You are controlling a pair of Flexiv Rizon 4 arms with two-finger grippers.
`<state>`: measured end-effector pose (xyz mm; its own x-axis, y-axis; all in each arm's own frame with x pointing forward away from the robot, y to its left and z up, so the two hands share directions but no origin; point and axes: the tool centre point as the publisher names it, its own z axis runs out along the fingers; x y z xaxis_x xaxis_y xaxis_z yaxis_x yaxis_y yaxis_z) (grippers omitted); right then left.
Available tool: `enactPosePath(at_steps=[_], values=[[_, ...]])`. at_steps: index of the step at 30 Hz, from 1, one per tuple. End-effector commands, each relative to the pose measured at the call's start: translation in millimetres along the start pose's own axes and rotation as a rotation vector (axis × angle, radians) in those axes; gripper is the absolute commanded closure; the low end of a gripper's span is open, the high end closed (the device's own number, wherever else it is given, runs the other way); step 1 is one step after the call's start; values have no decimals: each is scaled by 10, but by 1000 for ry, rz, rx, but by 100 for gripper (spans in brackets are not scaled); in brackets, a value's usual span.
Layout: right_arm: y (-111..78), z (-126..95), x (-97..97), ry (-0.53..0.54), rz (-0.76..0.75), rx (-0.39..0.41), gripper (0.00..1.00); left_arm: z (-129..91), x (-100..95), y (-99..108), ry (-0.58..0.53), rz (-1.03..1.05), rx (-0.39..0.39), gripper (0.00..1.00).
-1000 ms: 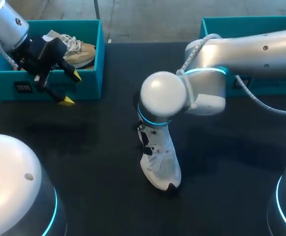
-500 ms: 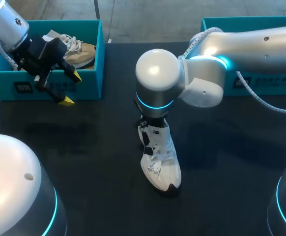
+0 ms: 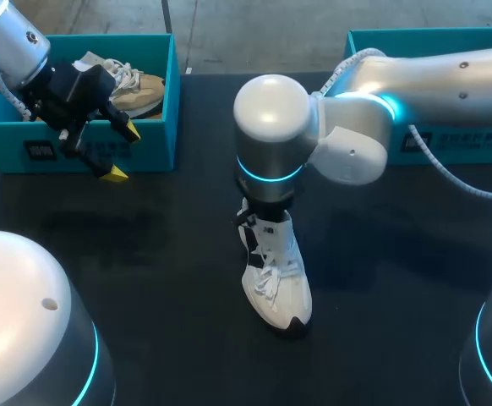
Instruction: Take the shoe out of the shoebox, open the shoe tongue, remove and reinsert the insole, then place the shoe into the shoebox
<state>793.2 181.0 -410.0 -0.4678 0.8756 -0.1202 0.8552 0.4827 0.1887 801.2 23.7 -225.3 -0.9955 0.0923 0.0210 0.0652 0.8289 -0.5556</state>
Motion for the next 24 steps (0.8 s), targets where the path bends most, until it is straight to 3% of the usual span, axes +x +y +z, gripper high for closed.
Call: enactPosePath(at_steps=[1,5,24], values=[[-153,65,-19,-6,29,-77,100,-4,7,1,0,0,-2,0],[-50,-70,-63,-33,47,-155,100,-4,7,1,0,0,-2,0],[393,-294,-200,-73,71,-318,100,-4,7,1,0,0,-2,0]])
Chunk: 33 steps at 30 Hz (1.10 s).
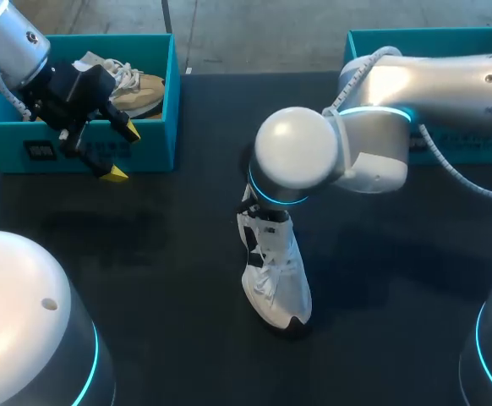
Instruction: Take the shoe out of the shoebox, open the shoe tongue, remove and reinsert the insole, then place the shoe into the shoebox
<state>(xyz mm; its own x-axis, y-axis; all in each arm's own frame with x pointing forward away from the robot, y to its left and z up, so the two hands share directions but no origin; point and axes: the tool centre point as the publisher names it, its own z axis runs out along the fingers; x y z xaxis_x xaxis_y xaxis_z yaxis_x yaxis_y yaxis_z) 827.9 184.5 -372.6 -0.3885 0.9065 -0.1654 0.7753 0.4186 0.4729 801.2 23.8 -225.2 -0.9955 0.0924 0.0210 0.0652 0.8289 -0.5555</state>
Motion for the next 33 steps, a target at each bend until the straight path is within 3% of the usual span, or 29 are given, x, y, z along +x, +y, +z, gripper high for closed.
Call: enactPosePath(at_steps=[1,14,33], values=[[29,2,-26,1,13,-28,100,-3,7,0,0,0,-2,0],[152,3,8,-8,69,-133,100,-3,7,0,0,0,-2,0],[192,-43,95,-11,110,-199,100,-3,7,0,0,0,-2,0]])
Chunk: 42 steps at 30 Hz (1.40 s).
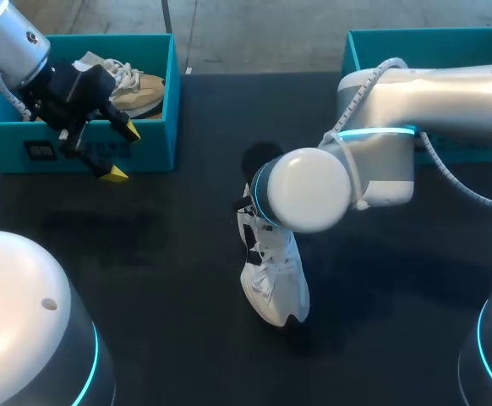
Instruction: Take the shoe out of the shoebox, open the shoe tongue, remove and reinsert the insole, then place the shoe into the shoebox
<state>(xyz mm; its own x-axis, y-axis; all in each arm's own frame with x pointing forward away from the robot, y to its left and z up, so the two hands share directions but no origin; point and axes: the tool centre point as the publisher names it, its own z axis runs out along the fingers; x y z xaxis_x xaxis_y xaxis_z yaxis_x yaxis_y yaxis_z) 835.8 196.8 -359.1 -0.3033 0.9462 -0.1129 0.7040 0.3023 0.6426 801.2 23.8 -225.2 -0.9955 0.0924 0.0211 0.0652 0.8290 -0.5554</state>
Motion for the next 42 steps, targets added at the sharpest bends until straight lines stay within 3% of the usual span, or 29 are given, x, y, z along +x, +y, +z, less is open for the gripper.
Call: enactPosePath(at_steps=[1,11,42], values=[[18,28,47,0,3,-14,100,-3,7,1,-1,0,-2,0],[95,20,102,-3,-2,-32,100,-3,7,1,-1,0,-2,0],[-65,404,57,-18,-5,41,100,-3,7,1,-1,0,-2,0]])
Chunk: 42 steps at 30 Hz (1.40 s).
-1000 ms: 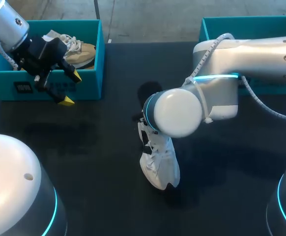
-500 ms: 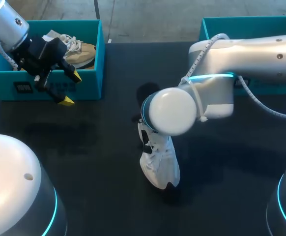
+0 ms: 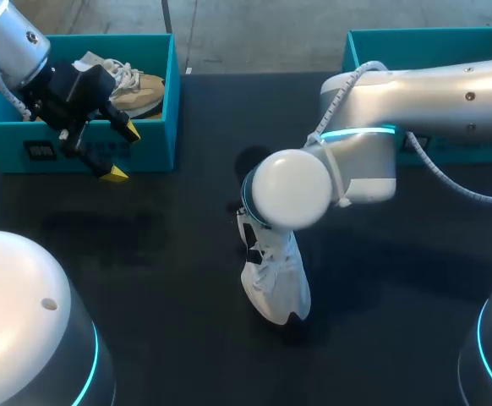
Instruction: Take the shoe out of the shoebox, open the shoe tongue, remove and reinsert the insole, then place the shoe into the shoebox
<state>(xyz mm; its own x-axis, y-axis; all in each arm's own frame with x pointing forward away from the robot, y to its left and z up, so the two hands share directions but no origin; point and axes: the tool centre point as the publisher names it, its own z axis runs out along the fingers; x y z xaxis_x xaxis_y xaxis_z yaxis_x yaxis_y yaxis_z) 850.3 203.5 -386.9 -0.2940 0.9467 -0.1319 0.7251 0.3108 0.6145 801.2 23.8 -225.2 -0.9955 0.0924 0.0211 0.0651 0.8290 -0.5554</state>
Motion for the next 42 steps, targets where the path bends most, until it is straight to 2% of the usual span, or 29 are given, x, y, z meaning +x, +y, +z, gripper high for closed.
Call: enactPosePath(at_steps=[1,10,23,42], values=[[-11,103,1,2,0,7,100,-3,7,1,-1,0,-2,0],[-114,222,-13,0,6,36,100,-3,7,1,-1,0,-2,0],[-356,293,26,10,-41,149,100,-3,7,1,-1,0,-2,0],[-799,97,-12,7,-92,306,100,-3,7,1,-1,0,-2,0]])
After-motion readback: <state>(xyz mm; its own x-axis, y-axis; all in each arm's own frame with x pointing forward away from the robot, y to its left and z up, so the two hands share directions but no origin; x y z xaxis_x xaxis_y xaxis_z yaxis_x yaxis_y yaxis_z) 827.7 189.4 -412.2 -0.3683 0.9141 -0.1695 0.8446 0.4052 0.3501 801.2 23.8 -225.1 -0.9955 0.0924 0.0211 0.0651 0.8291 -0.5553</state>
